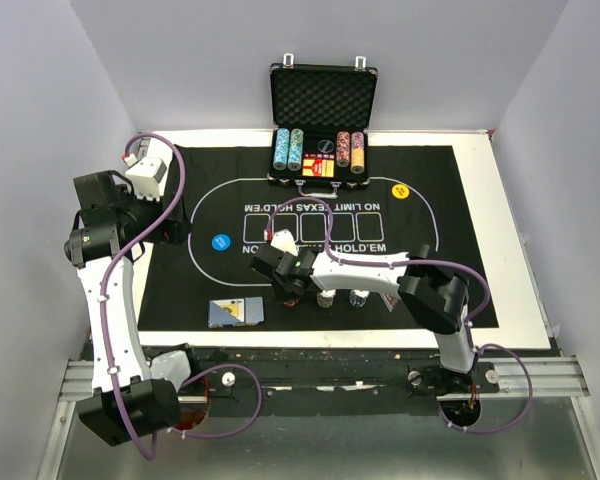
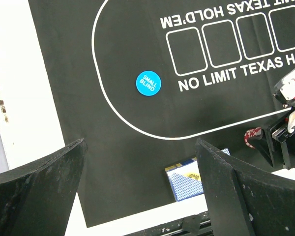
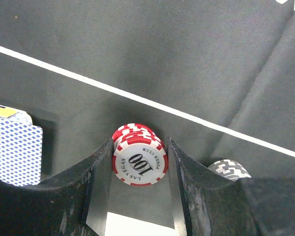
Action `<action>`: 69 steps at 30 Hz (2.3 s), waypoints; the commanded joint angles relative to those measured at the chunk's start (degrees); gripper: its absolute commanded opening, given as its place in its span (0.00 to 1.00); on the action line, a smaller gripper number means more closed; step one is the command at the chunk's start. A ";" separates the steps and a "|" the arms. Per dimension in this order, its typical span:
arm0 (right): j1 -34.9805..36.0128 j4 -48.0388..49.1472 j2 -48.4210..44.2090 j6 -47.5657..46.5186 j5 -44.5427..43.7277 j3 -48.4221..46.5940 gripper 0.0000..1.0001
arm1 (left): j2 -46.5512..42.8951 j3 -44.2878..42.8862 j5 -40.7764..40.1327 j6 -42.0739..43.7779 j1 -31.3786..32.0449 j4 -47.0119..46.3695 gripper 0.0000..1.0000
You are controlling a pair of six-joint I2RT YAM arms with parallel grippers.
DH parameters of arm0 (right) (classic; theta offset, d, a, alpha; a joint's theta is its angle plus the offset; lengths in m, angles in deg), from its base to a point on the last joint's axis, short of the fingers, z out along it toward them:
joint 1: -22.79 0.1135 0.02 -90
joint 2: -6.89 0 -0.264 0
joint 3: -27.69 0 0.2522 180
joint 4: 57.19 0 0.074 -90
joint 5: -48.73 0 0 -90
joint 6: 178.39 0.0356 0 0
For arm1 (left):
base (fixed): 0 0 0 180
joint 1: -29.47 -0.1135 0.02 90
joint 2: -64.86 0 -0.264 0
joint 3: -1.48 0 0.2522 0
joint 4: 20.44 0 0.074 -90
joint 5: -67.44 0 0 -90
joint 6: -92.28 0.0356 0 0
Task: Distribute texas hold em gaming equipment
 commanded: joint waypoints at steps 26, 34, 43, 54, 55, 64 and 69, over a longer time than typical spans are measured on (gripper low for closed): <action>0.49 -4.38 -0.20 -4.10 -2.97 -11.57 0.43 | -1.19 1.36 -0.91 1.16 -0.28 -1.42 0.99; -2.32 -6.05 17.97 -10.96 -3.33 -35.64 0.43 | -1.72 1.18 -0.91 1.24 -0.37 -0.90 0.99; -6.62 -4.65 30.39 -12.20 0.62 -49.39 0.42 | -2.15 0.21 -1.00 1.68 -0.37 -0.11 0.99; -7.51 -0.86 33.29 -12.90 5.02 -50.61 0.43 | -1.45 0.65 -0.30 1.68 -0.37 -0.37 0.99; -7.51 -0.95 33.55 -12.90 5.46 -51.13 0.43 | -1.45 0.74 -0.30 1.68 -0.37 -0.37 0.99; -7.51 -1.13 33.30 -12.99 4.24 -50.80 0.84 | -1.72 1.00 -0.56 1.95 -0.37 -0.37 0.99; -7.51 -1.04 27.95 -13.51 1.16 -46.85 0.89 | -1.98 1.62 -0.56 1.86 -0.37 -0.37 0.99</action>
